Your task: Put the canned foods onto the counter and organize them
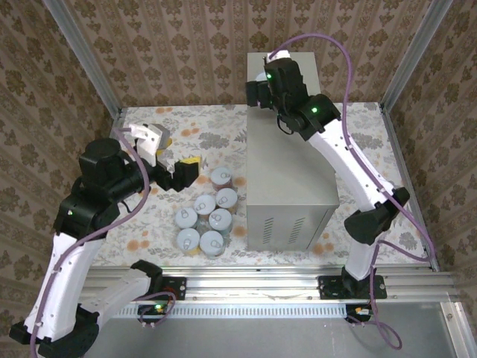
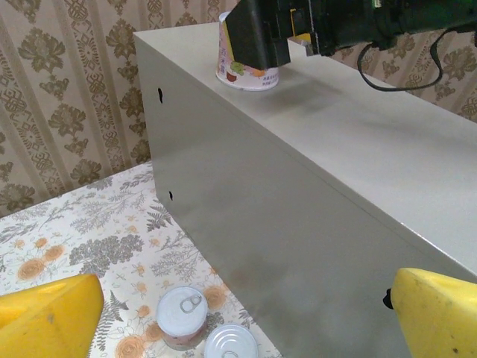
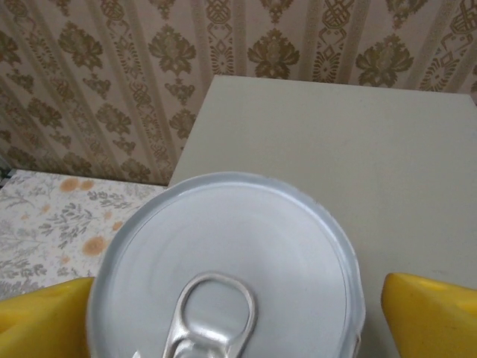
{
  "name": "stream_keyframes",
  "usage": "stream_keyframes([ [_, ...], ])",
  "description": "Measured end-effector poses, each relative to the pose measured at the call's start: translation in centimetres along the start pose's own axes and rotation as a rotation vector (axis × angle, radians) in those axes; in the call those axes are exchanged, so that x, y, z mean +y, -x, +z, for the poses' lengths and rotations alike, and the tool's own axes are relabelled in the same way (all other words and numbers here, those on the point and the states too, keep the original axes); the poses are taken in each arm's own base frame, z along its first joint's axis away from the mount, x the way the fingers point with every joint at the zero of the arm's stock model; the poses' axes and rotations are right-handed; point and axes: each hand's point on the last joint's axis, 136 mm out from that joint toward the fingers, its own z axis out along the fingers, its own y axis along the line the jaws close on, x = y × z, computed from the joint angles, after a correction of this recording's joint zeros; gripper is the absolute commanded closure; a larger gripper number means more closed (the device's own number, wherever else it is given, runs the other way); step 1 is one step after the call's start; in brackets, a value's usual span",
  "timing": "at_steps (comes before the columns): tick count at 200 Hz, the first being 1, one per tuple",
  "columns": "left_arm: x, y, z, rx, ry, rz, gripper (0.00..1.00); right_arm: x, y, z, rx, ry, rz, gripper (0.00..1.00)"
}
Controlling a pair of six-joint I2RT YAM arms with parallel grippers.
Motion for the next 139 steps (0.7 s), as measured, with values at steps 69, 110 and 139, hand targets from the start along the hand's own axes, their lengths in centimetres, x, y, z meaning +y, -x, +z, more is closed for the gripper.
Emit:
stream_keyframes([
  [69, 0.2, -0.7, 0.4, 0.018, 0.001, -0.001, 0.0, -2.3, 0.3, 2.4, 0.011, -0.05, 0.016, 0.28],
  [110, 0.1, -0.9, 0.8, 0.03, -0.01, -0.002, 0.0, -6.4, 1.4, 4.5, 0.001, -0.091, 0.058, 0.28],
  [139, 0.1, -1.2, 1.3, 0.042, -0.019, -0.006, 0.0, -8.4, 2.2, 5.9, -0.013, -0.087, 0.07, 0.28],
])
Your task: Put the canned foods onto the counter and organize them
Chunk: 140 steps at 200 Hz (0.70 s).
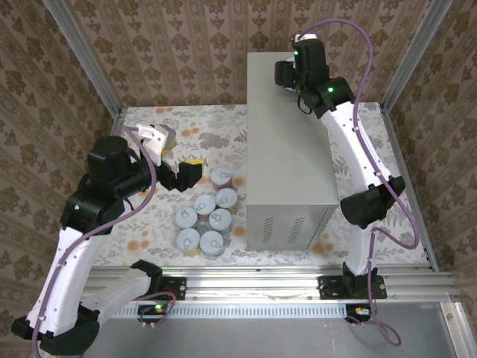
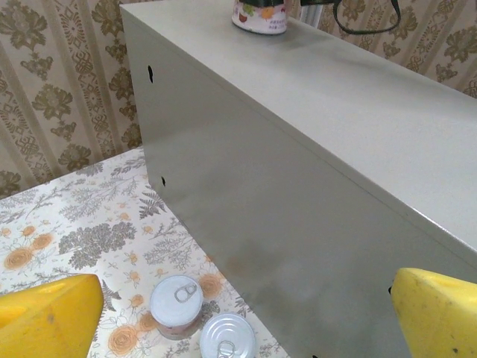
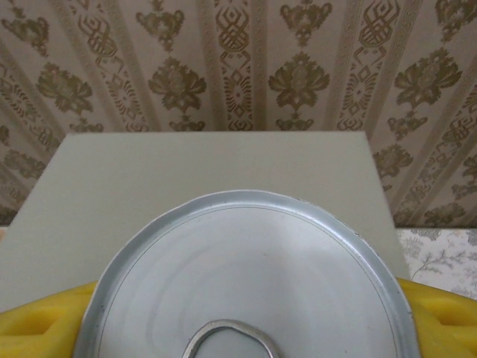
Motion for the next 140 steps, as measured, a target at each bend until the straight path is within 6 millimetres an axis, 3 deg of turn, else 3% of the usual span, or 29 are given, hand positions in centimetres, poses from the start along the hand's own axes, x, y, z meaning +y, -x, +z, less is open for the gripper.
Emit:
stream_keyframes([
  [48, 0.1, -0.6, 0.5, 0.013, -0.006, -0.005, 0.0, -0.6, 1.5, 2.9, -0.034, 0.036, 0.014, 0.25],
  [79, 0.2, -0.6, 0.7, 0.008, -0.006, -0.004, 0.0, -0.4, 1.6, 3.3, -0.034, 0.062, 0.006, 0.23],
  [140, 0.2, -0.5, 0.8, 0.002, -0.008, -0.002, 0.0, 0.1, 0.7, 3.9, -0.006, 0.08, -0.014, 0.07],
])
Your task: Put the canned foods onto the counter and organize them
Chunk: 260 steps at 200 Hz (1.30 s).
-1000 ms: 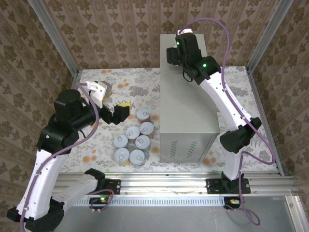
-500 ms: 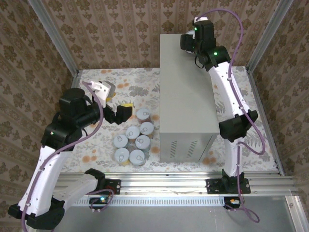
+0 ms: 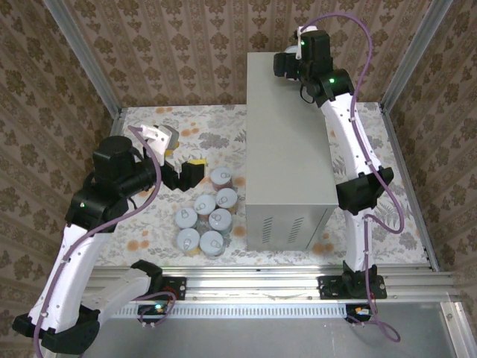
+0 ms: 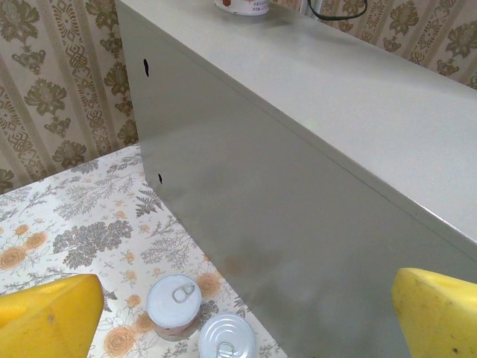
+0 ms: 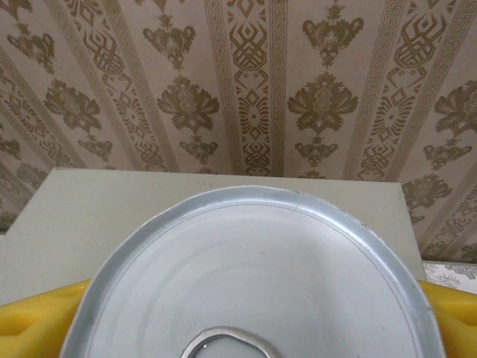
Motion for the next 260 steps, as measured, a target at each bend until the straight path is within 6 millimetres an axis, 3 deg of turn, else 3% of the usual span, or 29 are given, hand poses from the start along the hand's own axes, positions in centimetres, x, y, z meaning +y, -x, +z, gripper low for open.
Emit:
stream_keyframes([
  [67, 0.4, -1.6, 1.1, 0.039, 0.0, -0.02, 0.0, -0.1, -0.1, -0.1, 0.005, 0.0, -0.032, 0.0],
  [106, 1.4, -4.4, 2.3, 0.105, 0.029, -0.071, 0.0, -0.4, 1.4, -2.7, -0.022, 0.003, -0.062, 0.0],
  [152, 2.8, -8.7, 4.0, 0.2, 0.081, -0.16, 0.0, -1.7, 3.5, -10.5, -0.08, 0.007, -0.082, 0.0],
  [179, 3.6, -11.3, 4.8, 0.259, 0.114, -0.226, 0.0, -2.4, 3.6, -15.4, -0.102, 0.023, -0.092, 0.0],
  [223, 4.4, -16.1, 5.9, 0.36, 0.159, -0.342, 0.0, -1.9, 0.0, -22.3, -0.069, 0.126, -0.114, 0.0],
  [260, 5.4, -18.6, 8.5, 0.443, 0.182, -0.421, 0.0, 1.8, -4.9, -27.9, -0.043, 0.315, -0.185, 0.0],
])
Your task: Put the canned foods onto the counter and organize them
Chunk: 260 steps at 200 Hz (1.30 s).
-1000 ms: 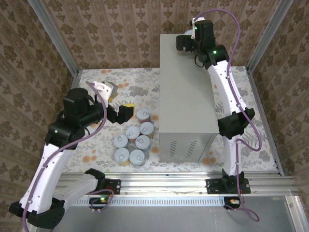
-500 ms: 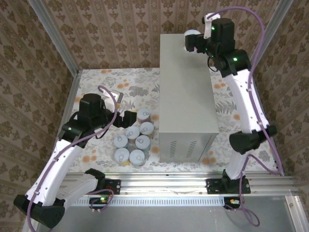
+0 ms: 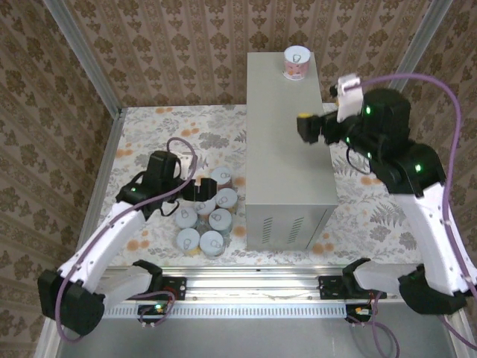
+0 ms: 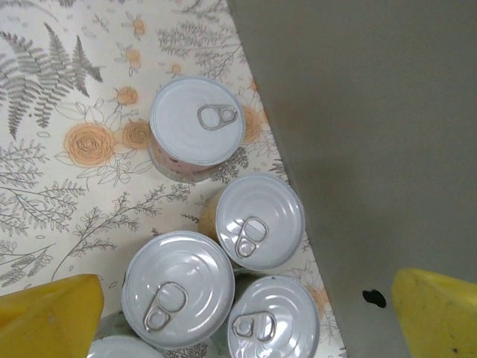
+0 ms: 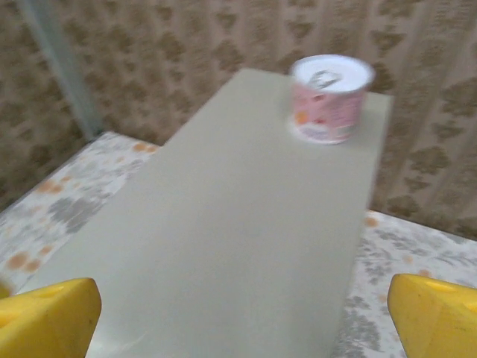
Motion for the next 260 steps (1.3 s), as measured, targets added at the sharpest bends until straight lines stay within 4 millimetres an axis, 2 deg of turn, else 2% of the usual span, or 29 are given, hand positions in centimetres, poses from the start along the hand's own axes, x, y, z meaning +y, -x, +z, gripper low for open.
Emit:
stream_keyframes([
  [20, 0.7, -0.4, 2.3, 0.052, 0.017, -0.039, 0.0, 3.4, -1.9, -1.5, 0.023, 0.127, -0.035, 0.0],
  [47, 1.8, -0.9, 5.2, 0.116, 0.048, -0.077, 0.0, 6.5, -3.5, -2.4, 0.073, 0.237, -0.073, 0.0],
  [100, 2.4, 2.0, 8.9, 0.115, 0.077, -0.088, 0.0, 12.0, -7.2, -2.6, 0.233, 0.378, -0.185, 0.0],
  [122, 2.7, 3.1, 10.3, 0.116, 0.092, -0.087, 0.0, 13.2, -7.5, -2.8, 0.267, 0.39, -0.219, 0.0],
  [159, 2.9, 4.2, 12.6, 0.133, 0.121, -0.075, 0.0, 14.9, -6.3, -2.7, 0.289, 0.4, -0.247, 0.0],
  [196, 2.9, 4.3, 14.3, 0.163, 0.147, -0.05, 0.0, 16.0, -5.3, -2.6, 0.308, 0.401, -0.274, 0.0],
  [260, 4.0, 3.1, 16.2, 0.229, 0.232, -0.015, 0.0, 16.8, -5.5, -1.7, 0.349, 0.39, -0.303, 0.0],
])
